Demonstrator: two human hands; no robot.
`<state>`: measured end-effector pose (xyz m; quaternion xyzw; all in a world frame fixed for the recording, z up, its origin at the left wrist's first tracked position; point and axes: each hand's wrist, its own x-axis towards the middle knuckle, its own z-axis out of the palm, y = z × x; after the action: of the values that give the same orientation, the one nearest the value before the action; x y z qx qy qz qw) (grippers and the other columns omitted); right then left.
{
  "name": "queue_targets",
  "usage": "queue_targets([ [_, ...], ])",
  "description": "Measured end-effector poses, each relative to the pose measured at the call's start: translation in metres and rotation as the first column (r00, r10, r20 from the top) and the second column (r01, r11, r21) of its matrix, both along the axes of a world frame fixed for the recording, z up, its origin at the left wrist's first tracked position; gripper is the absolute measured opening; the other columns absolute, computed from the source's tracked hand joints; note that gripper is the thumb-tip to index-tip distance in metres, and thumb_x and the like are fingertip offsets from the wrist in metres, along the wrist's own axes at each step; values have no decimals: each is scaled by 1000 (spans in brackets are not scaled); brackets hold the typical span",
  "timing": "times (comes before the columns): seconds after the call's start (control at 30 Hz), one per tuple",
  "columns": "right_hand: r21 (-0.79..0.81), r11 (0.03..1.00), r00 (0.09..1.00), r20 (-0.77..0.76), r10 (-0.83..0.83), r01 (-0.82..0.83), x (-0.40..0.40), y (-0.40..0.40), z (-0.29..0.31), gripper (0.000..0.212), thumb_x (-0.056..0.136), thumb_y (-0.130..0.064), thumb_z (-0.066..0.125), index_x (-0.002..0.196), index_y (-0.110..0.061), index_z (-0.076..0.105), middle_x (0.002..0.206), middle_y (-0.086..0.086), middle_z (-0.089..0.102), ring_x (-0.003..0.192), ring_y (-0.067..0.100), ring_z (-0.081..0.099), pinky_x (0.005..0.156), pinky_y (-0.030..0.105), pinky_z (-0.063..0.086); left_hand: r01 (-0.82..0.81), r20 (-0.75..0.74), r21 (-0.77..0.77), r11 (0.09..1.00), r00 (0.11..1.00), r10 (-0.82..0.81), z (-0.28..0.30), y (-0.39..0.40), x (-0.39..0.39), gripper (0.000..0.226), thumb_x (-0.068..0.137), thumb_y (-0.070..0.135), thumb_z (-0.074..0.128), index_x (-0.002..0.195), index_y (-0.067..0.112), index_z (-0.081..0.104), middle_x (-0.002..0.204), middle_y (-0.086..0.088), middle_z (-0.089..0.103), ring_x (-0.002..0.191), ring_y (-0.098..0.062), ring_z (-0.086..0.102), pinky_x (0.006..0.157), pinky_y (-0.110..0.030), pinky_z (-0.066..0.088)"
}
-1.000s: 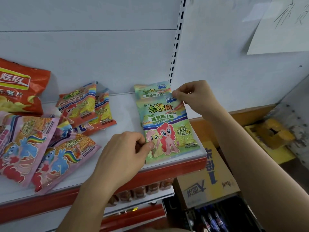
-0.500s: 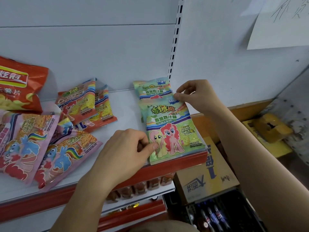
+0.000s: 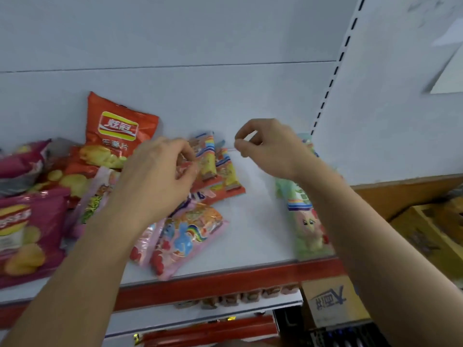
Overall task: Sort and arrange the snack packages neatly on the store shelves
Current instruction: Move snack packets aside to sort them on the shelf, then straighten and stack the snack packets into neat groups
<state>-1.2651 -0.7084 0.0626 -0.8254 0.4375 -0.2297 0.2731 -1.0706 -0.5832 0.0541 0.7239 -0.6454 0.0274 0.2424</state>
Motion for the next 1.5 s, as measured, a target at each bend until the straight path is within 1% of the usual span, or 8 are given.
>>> queue_targets([
  [0.3, 62, 964, 946, -217, -239, 258, 80, 13, -30, 59, 87, -65, 60, 117, -15, 57, 105, 7, 69, 97, 28, 65, 77, 39, 52, -20, -98, 182, 983, 994, 38, -37, 10, 45, 68, 80, 61, 70, 138, 32, 48, 133, 9, 55, 122, -19, 55, 97, -50, 49],
  [0.43, 266, 946, 981, -101, -164, 186, 92, 21, -33, 51, 84, -65, 66, 83, -14, 72, 77, 0, 75, 76, 19, 71, 67, 36, 55, 17, -93, 219, 976, 996, 3, -37, 11, 64, 71, 77, 55, 75, 138, 37, 44, 132, 11, 53, 119, -17, 55, 96, -49, 48],
  [0.57, 217, 955, 979, -76, -187, 200, 110, 31, -36, 37, 91, -51, 64, 91, -13, 67, 86, 2, 72, 82, 20, 69, 71, 37, 54, 33, -88, 266, 963, 996, -10, -29, 15, 87, 77, 74, 54, 78, 140, 38, 41, 130, 11, 50, 117, -15, 55, 98, -51, 47],
  [0.73, 260, 918, 896, 253, -365, 300, 104, 40, -31, 22, 90, -41, 63, 94, -19, 64, 87, 3, 74, 79, 25, 74, 74, 50, 60, 65, -135, 245, 967, 990, -32, -28, 21, 99, 77, 74, 53, 78, 139, 36, 40, 131, 11, 54, 119, -17, 56, 98, -54, 48],
  [0.9, 460, 858, 636, 597, -490, 229, 76, 51, -7, 11, 102, -25, 60, 105, -15, 59, 92, 5, 76, 74, 18, 77, 56, 31, 60, 96, -164, 51, 994, 983, -86, -22, 20, 92, 53, 90, 44, 68, 136, 24, 53, 127, 6, 63, 115, -16, 60, 95, -44, 53],
  [1.03, 474, 849, 560, 648, -516, 233, 53, 52, 1, 19, 101, -26, 61, 118, -17, 62, 96, 2, 78, 80, 19, 77, 66, 37, 63, 185, -451, -55, 981, 872, -190, -4, 12, 71, 39, 100, 41, 54, 132, 20, 61, 113, 16, 67, 99, 3, 64, 89, -29, 56],
  [1.17, 479, 875, 589, 691, -419, 61, 39, 49, 8, 25, 98, -11, 61, 122, -16, 63, 101, 7, 78, 87, 24, 76, 81, 48, 61, 377, -782, 44, 925, 589, -203, 13, 2, 45, 26, 99, 40, 59, 115, 23, 69, 99, 8, 78, 91, -8, 74, 89, -41, 59],
  [1.5, 230, 964, 776, 581, -248, 135, 12, -11, 58, 12, 98, -22, 65, 91, -14, 70, 81, -2, 77, 78, 17, 75, 72, 36, 62, 379, -832, 64, 923, 531, -160, 20, -11, 19, 30, 92, 14, 70, 118, 23, 58, 87, -2, 79, 78, -19, 77, 73, -28, 61],
])
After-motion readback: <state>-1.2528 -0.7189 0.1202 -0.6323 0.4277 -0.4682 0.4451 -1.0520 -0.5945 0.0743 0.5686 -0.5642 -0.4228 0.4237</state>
